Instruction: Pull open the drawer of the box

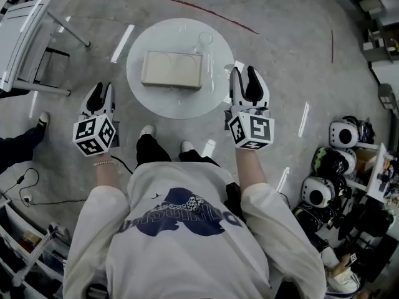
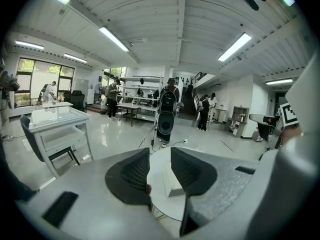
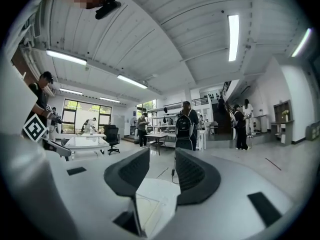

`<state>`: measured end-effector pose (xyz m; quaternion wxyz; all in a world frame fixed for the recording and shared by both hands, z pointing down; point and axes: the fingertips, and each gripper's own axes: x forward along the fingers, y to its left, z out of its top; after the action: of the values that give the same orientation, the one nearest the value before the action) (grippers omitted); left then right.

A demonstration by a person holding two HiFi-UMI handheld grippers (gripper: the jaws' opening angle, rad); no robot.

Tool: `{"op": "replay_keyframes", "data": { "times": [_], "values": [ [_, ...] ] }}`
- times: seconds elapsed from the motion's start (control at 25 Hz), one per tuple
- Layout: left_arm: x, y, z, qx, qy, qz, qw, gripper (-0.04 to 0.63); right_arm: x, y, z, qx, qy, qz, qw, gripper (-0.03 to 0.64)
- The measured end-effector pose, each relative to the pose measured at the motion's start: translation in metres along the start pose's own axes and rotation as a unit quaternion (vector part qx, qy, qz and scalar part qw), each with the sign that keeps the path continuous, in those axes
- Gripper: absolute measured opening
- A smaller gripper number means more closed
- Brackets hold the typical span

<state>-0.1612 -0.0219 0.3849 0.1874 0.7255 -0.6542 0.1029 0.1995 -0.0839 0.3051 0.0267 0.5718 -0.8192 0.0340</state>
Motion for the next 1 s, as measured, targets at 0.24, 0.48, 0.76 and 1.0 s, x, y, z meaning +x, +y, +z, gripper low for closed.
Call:
{"op": "replay_keyframes", "data": {
  "times": [0.24, 0.48, 0.76, 1.0],
  "values": [
    [0.042, 0.02, -0.009, 0.025, 0.061, -0.068, 0.9955, 0.114, 0.015, 0.029, -0.013, 0.016, 0.022, -0.061, 0.998, 0.14],
    [0.078, 0.021, -0.027, 0.032, 0.124, -0.164, 0.9781, 0.114, 0.015, 0.064, -0.03, 0.028, 0.043, -0.121, 0.991, 0.141],
    [0.103, -0.007, -0.08, 0.049, 0.209, -0.242, 0.9463, 0.114, 0.007, 0.088, -0.061, 0.041, 0.077, -0.175, 0.981, 0.141],
    [0.126, -0.031, -0.125, 0.052, 0.258, -0.254, 0.9307, 0.114, 0.002, 0.103, -0.094, 0.046, 0.11, -0.182, 0.976, 0.141]
  ]
}}
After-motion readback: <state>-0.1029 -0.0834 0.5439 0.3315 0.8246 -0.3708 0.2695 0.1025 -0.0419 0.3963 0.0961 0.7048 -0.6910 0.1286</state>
